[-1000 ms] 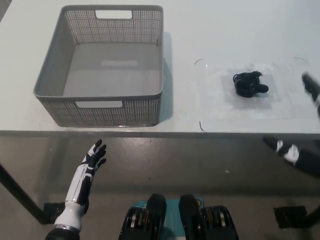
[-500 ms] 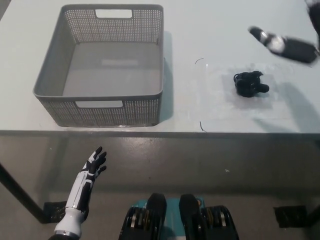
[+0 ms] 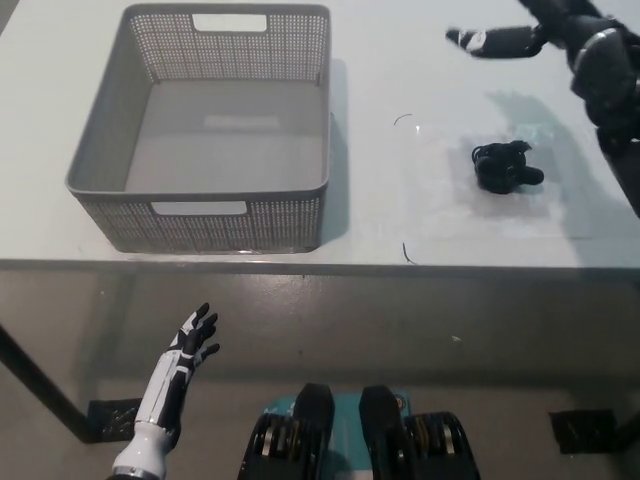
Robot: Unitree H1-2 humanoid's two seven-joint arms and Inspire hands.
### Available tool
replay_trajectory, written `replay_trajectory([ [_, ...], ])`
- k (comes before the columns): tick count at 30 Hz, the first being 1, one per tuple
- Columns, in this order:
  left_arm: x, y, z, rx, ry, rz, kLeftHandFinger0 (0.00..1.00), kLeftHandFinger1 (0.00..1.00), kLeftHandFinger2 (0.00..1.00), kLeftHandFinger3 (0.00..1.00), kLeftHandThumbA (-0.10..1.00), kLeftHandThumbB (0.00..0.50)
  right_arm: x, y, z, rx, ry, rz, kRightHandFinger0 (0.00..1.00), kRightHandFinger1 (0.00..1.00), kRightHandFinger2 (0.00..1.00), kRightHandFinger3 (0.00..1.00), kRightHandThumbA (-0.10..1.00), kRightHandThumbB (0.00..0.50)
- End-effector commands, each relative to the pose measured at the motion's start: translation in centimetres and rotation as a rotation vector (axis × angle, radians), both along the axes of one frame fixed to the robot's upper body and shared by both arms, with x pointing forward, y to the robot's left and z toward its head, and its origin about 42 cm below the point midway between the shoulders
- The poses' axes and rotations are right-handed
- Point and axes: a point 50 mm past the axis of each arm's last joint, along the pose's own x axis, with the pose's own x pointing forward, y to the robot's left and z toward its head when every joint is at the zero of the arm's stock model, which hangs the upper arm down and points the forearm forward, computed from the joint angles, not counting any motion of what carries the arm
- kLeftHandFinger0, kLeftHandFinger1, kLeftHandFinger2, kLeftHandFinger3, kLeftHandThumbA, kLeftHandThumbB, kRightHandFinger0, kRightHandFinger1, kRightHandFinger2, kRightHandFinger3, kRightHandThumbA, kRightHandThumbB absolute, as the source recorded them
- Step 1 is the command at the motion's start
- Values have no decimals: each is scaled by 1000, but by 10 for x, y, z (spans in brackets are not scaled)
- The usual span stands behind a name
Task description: Use the right hand to pick up a webcam and put it into a container on the left side
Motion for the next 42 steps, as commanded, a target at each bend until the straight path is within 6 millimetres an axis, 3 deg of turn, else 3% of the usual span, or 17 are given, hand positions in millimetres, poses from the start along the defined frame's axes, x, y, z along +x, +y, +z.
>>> replay_trajectory([
  [1,7,-5,14,24,-109,-53,947,1000,1000,1000,1000,480,28,10,75,-187,-18,-52,1000,1000,1000,1000,746,500],
  [6,8,-3,15,33,-106,-55,935,1000,1000,1000,1000,478,34,-2,54,-204,54,-85,1000,1000,1000,1000,776,484],
  [10,8,-3,14,37,-107,-63,909,1000,1000,1000,1000,472,35,-12,42,-163,106,-86,1000,1000,1000,1000,794,500],
  [21,10,-2,13,37,-102,-74,878,1000,1000,1000,1000,460,35,-17,16,-127,158,-74,1000,1000,1000,1000,824,500],
  [31,15,-2,15,37,-102,-85,833,1000,1000,1000,1000,472,33,-15,0,-56,204,-49,1000,1000,1000,1000,845,500],
  [42,18,-2,16,38,-100,-84,796,1000,1000,1000,1000,492,31,3,-24,-57,244,-19,1000,1000,1000,1000,878,500],
])
